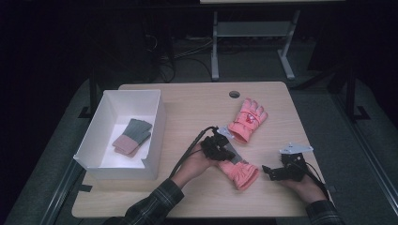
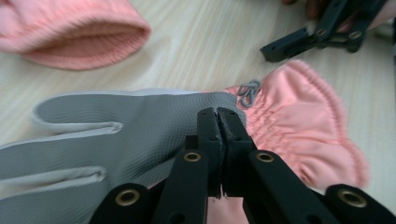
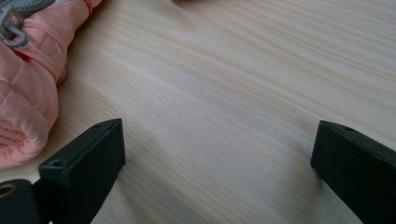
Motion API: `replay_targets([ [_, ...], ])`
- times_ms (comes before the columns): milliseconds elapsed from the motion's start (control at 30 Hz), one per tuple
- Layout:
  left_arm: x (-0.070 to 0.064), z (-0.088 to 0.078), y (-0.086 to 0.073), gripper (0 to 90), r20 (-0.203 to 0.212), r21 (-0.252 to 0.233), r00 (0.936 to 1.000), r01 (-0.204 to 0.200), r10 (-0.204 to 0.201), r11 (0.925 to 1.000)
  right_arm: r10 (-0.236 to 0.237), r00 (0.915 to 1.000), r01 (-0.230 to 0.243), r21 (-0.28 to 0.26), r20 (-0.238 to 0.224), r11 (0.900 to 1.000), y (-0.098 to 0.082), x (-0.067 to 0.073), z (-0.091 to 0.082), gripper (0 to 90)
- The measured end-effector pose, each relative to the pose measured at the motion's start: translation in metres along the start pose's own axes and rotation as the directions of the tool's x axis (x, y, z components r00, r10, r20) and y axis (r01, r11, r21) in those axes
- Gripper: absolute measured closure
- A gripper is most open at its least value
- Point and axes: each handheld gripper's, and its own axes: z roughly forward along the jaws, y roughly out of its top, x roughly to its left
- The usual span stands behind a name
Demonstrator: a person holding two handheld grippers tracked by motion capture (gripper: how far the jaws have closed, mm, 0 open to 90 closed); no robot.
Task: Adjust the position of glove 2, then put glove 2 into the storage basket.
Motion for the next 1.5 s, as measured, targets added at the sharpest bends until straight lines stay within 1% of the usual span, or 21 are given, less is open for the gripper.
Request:
replay_targets([
  [67, -0.002, -0.012, -0.005, 84.2, -0.011, -0.022, 0.9999, -0.010, 0.010, 0.9997, 0.000, 1.0000, 0.000, 0.000, 0.000, 1.000, 0.000, 0.000, 0.000, 2.4],
  [100, -0.002, -0.012, -0.005, 81.8, -0.011, -0.022, 0.9999, -0.010, 0.010, 0.9997, 0.000, 1.0000, 0.000, 0.000, 0.000, 1.000, 0.000, 0.000, 0.000, 2.5],
  [133, -0.004, -0.023, -0.014, 78.1, -0.031, -0.038, 0.9993, -0.021, 0.020, 0.9991, 0.001, 1.0000, -0.001, 0.001, 0.001, 1.000, 0.000, 0.000, 0.000, 2.5],
  [167, -0.004, -0.023, -0.014, 74.8, -0.031, -0.038, 0.9993, -0.021, 0.020, 0.9991, 0.001, 1.0000, -0.001, 0.001, 0.001, 1.000, 0.000, 0.000, 0.000, 2.5],
  [200, -0.005, -0.029, -0.021, 74.8, -0.048, -0.048, 0.9986, -0.024, 0.022, 0.9986, 0.001, 1.0000, -0.001, -0.001, 0.004, 1.000, 0.000, 0.000, 0.000, 2.5],
  [233, -0.007, -0.037, -0.032, 67.3, -0.066, -0.070, 0.9978, -0.016, 0.011, 0.9974, 0.012, 0.9998, -0.012, 0.000, 0.016, 1.000, 0.000, 0.001, 0.000, 2.5],
  [333, -0.011, -0.046, -0.052, 56.9, -0.094, -0.084, 0.9954, -0.023, 0.015, 0.9962, 0.027, 0.9992, -0.027, 0.000, 0.030, 1.000, 0.000, 0.003, 0.000, 2.5],
  [367, -0.011, -0.046, -0.052, 51.9, -0.094, -0.084, 0.9954, -0.023, 0.015, 0.9962, 0.034, 0.9987, -0.034, 0.000, 0.038, 0.999, 0.000, 0.003, 0.000, 2.5],
  [400, -0.012, -0.049, -0.066, 48.0, -0.115, -0.074, 0.9927, -0.047, 0.038, 0.9961, 0.038, 0.9983, -0.038, 0.000, 0.043, 0.999, 0.000, 0.004, -0.001, 2.5],
  [433, -0.012, -0.049, -0.066, 45.0, -0.115, -0.074, 0.9927, -0.047, 0.038, 0.9961, 0.038, 0.9983, -0.038, 0.000, 0.043, 0.999, 0.000, 0.004, -0.001, 2.5],
  [467, -0.013, -0.048, -0.078, 41.4, -0.128, -0.070, 0.9912, -0.043, 0.033, 0.9966, 0.050, 0.9972, -0.050, -0.001, 0.055, 0.999, 0.000, 0.005, 0.000, 2.5],
  [567, -0.013, -0.047, -0.091, 35.0, -0.156, -0.055, 0.9867, -0.055, 0.046, 0.9970, 0.064, 0.9958, -0.063, -0.003, 0.067, 0.998, 0.000, 0.006, 0.000, 2.4],
  [767, -0.007, -0.045, -0.111, 22.1, -0.177, -0.042, 0.9842, -0.017, 0.009, 0.9990, 0.068, 0.9952, -0.068, -0.001, 0.070, 0.998, 0.001, 0.007, 0.000, 2.3],
  [900, -0.007, -0.043, -0.117, 17.3, -0.190, -0.044, 0.9817, -0.019, 0.010, 0.9988, 0.057, 0.9964, -0.059, 0.023, 0.062, 0.998, 0.003, 0.006, 0.000, 2.4],
  [933, -0.007, -0.042, -0.119, 17.0, -0.193, -0.036, 0.9811, -0.018, 0.011, 0.9992, 0.051, 0.9971, -0.054, 0.050, 0.057, 0.997, 0.005, 0.006, -0.001, 2.5],
  [1000, -0.005, -0.038, -0.124, 14.9, -0.188, -0.023, 0.9821, -0.005, 0.001, 0.9997, 0.048, 0.9975, -0.051, 0.065, 0.051, 0.997, 0.007, 0.005, -0.001, 2.5],
  [1067, -0.006, -0.037, -0.126, 13.3, -0.200, -0.025, 0.9797, -0.022, 0.017, 0.9994, 0.039, 0.9982, -0.042, 0.073, 0.046, 0.996, 0.008, 0.004, -0.001, 2.6],
  [1133, -0.006, -0.037, -0.127, 13.2, -0.198, -0.029, 0.9799, -0.031, 0.024, 0.9991, 0.050, 0.9978, -0.054, 0.085, 0.042, 0.995, 0.010, 0.003, -0.001, 4.4],
  [1333, -0.001, -0.037, -0.134, 12.7, -0.180, -0.076, 0.9822, -0.068, 0.053, 0.9948, 0.067, 0.9976, -0.068, 0.066, 0.020, 0.996, 0.015, -0.002, -0.006, 8.1],
  [1367, 0.000, -0.038, -0.135, 12.8, -0.179, -0.088, 0.9822, -0.076, 0.059, 0.9933, 0.070, 0.9975, -0.070, 0.069, -0.003, 0.995, 0.019, -0.003, -0.006, 11.4],
  [1500, 0.000, -0.037, -0.136, 12.8, -0.178, -0.088, 0.9825, -0.072, 0.055, 0.9935, 0.064, 0.9975, -0.062, 0.068, -0.031, 0.996, 0.030, -0.003, -0.005, 16.8],
])
